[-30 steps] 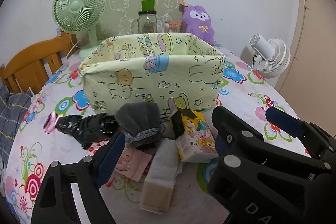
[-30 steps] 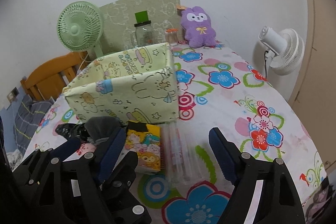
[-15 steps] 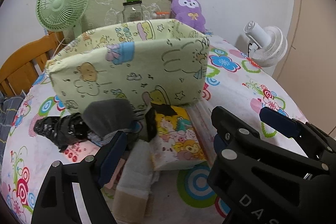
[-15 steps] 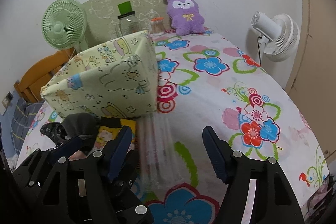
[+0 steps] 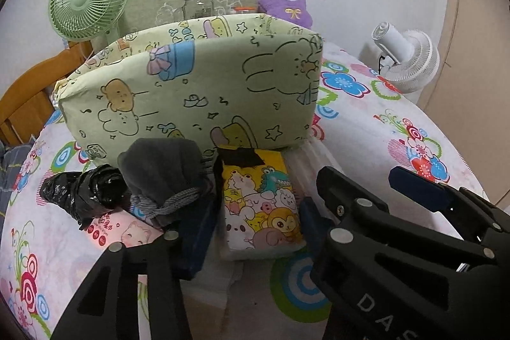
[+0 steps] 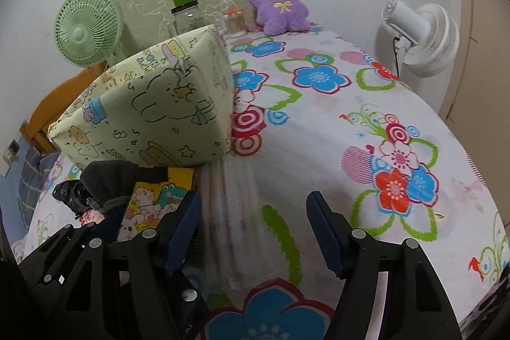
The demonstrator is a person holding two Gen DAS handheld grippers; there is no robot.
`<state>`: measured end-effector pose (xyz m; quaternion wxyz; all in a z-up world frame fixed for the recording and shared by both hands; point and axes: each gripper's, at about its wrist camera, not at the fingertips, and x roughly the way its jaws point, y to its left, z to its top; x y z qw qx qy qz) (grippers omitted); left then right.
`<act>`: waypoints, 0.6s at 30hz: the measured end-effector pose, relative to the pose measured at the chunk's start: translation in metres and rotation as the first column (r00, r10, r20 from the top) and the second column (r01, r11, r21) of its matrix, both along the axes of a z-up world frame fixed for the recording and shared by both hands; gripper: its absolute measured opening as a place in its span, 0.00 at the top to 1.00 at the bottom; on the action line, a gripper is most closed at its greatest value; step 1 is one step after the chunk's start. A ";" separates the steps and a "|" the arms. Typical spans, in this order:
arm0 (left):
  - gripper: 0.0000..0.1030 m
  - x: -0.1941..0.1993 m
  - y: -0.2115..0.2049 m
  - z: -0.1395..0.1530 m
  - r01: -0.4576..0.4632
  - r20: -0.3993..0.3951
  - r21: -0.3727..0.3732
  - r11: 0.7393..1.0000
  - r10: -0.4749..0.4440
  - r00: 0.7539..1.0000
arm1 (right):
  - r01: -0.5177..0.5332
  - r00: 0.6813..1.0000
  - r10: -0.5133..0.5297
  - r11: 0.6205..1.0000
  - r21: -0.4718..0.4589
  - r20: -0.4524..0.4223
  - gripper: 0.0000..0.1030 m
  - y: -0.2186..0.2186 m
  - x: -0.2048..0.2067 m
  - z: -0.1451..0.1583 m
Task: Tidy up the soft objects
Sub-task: 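Grasp the yellow cartoon tissue pack with left while right grasps the zip bags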
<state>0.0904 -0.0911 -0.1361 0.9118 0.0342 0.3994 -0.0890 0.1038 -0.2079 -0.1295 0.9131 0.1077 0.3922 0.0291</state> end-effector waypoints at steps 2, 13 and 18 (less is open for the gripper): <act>0.49 -0.001 0.003 0.000 -0.002 0.001 0.003 1.000 0.002 1.000 | -0.007 1.000 0.007 1.000 -0.004 -0.004 0.30 0.003 0.001 -0.001; 0.54 -0.003 0.007 -0.002 0.003 0.003 0.002 1.000 -0.003 1.000 | -0.040 0.998 0.043 0.998 0.046 -0.046 0.63 0.009 0.009 -0.009; 0.58 -0.006 0.008 0.001 0.004 0.006 -0.002 1.000 -0.004 1.000 | -0.048 0.998 0.049 0.998 0.039 -0.031 0.74 0.009 0.004 -0.005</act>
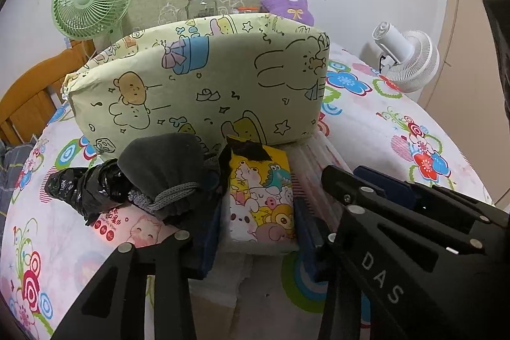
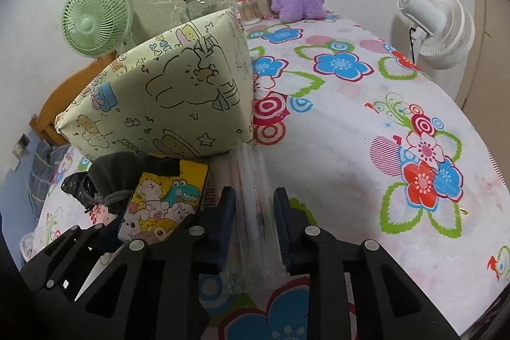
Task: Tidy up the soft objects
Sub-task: 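Grasp the yellow cartoon tissue pack with left while right grasps the zip bags, then carry the tissue pack over the fabric box with left while right carries the bags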
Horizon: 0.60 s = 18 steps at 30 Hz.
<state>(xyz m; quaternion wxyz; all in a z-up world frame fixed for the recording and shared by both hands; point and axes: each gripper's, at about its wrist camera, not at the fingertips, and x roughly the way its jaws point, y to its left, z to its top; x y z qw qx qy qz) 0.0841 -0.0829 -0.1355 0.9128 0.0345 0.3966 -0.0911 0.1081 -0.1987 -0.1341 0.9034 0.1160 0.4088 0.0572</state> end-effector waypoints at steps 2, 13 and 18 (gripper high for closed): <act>0.59 -0.003 0.000 0.002 0.003 0.005 0.000 1.000 -0.003 1.000 | 0.002 1.000 -0.002 1.000 0.001 0.005 0.75 0.000 -0.002 0.002; 0.60 -0.018 0.002 0.022 -0.005 0.054 -0.014 1.000 0.005 0.999 | 0.017 0.997 -0.016 1.000 -0.015 0.070 0.79 0.002 -0.021 0.025; 0.60 -0.027 0.007 0.035 -0.010 0.086 -0.029 1.000 0.013 0.996 | 0.016 0.994 -0.011 0.999 -0.039 0.113 0.79 0.006 -0.033 0.041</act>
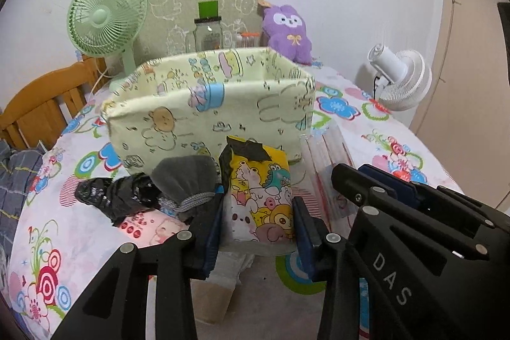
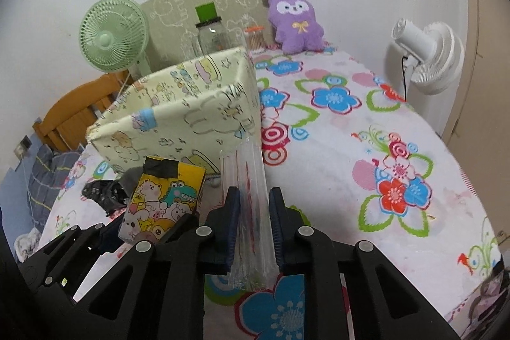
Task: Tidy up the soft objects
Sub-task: 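Carry the tissue pack over the fabric box with left while right carries the bags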
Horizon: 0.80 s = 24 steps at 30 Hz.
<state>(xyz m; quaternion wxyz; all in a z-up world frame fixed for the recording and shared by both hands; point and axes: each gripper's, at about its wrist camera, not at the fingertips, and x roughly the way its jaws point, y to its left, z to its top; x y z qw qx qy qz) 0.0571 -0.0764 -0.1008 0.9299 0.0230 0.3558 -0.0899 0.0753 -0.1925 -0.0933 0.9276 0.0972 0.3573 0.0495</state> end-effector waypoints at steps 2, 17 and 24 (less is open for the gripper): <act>0.60 -0.004 0.001 0.006 -0.002 0.015 -0.006 1.000 0.002 1.000 | -0.001 1.000 0.001 1.000 -0.006 0.016 0.79 0.002 -0.004 0.006; 0.60 -0.031 0.020 0.044 -0.003 0.097 -0.036 0.999 0.006 0.995 | 0.009 0.994 -0.006 1.000 -0.026 0.107 0.81 0.017 -0.037 0.049; 0.60 -0.039 0.029 0.061 -0.004 0.129 -0.052 0.999 0.011 0.992 | 0.005 0.990 0.000 0.999 -0.041 0.141 0.85 0.026 -0.046 0.070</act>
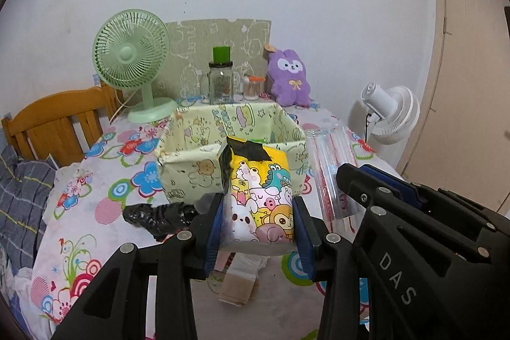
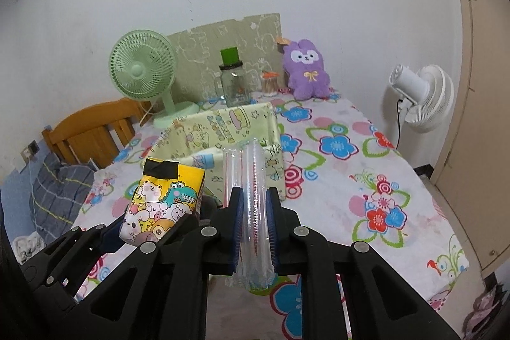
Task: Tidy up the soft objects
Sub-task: 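Carry the tissue pack over the fabric box with left while right carries the bags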
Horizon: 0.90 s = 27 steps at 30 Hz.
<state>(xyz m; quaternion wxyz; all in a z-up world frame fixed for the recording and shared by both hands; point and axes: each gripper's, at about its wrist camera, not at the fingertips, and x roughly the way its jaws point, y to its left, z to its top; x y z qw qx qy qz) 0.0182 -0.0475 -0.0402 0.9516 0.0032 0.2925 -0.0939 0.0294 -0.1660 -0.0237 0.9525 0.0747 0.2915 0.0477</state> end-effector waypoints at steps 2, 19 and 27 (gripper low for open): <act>0.60 -0.002 0.002 0.006 -0.001 0.012 -0.002 1.000 0.001 1.000 | -0.002 1.000 0.002 1.000 -0.003 0.011 0.85 0.002 -0.003 0.006; 0.60 0.001 0.009 0.034 -0.001 0.067 -0.018 1.000 0.002 0.998 | -0.003 0.998 0.004 1.000 -0.022 0.065 0.85 0.011 0.001 0.040; 0.60 0.012 0.010 0.039 -0.006 0.071 -0.024 1.000 0.008 0.997 | -0.005 0.998 0.007 1.000 -0.022 0.070 0.85 0.012 0.012 0.045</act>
